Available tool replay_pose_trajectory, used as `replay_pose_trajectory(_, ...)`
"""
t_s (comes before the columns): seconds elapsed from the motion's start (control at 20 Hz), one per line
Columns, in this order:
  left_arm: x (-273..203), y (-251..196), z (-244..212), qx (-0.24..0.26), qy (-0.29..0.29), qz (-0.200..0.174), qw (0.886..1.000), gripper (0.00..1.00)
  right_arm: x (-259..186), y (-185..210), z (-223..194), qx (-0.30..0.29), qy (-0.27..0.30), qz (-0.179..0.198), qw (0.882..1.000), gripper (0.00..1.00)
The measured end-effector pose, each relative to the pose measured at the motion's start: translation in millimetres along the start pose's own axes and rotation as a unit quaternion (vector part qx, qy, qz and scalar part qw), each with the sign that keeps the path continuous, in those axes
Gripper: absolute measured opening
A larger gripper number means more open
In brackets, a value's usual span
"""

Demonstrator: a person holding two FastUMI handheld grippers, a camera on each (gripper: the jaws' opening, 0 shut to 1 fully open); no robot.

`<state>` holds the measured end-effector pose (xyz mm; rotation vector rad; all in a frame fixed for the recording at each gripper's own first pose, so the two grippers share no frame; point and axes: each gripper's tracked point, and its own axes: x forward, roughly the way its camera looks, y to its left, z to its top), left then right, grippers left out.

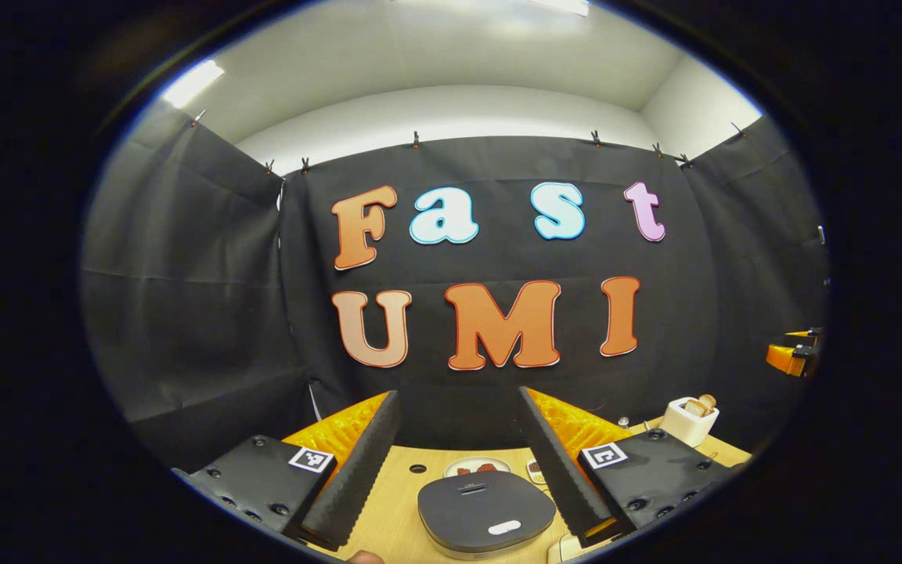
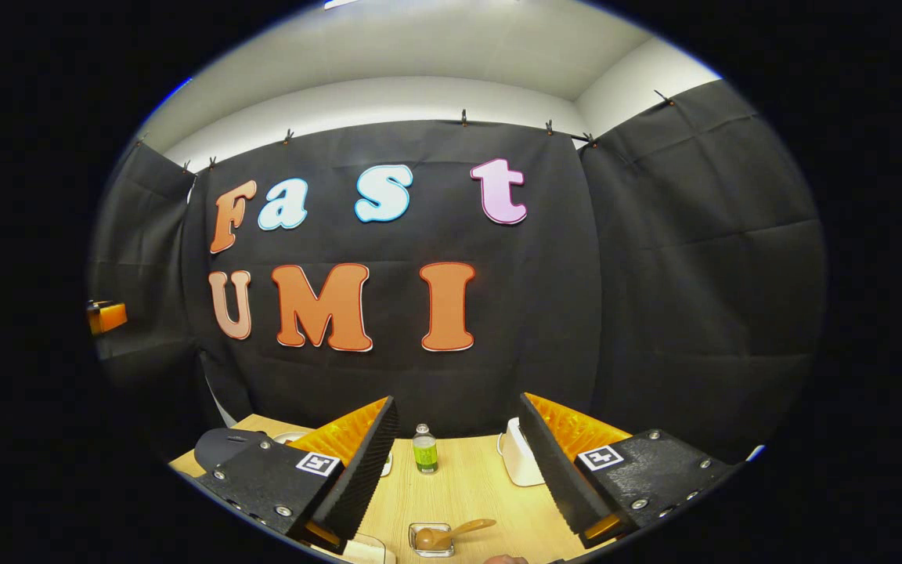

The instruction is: Close the left gripper, press the button to open the rice cooker; take a wooden spoon from the chopstick holder with the right hand, scoop a spoonful of rice and pour it into the rice cooker, then put the wooden spoon back into the chopstick holder.

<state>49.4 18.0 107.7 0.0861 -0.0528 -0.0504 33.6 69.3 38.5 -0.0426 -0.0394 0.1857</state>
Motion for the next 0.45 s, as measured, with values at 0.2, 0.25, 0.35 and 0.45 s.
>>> replay_pose_trajectory(0.2, -4.2, -1.9, 5.8, 0.000, -0.009, 0.002, 1.000, 0.93, -4.7, -4.0, 2.2, -0.001, -0.005, -0.003, 1.000, 0.95)
replay_pose_trajectory(0.25, -4.9, -1.5, 6.0, 0.003, -0.010, 0.003, 1.000, 0.93, -5.8, -4.0, 1.9, 0.001, -0.004, -0.002, 1.000, 0.95)
replay_pose_trajectory(0.35, -6.2, -2.8, 5.9, 0.006, -0.009, 0.003, 1.000, 0.93, -8.1, -6.0, 3.0, 0.004, -0.006, -0.003, 1.000, 1.00)
replay_pose_trajectory(0.45, -7.5, -5.8, 6.0, 0.005, -0.009, 0.001, 1.000, 0.93, -9.9, -7.7, 3.3, 0.004, -0.007, -0.006, 1.000, 1.00)
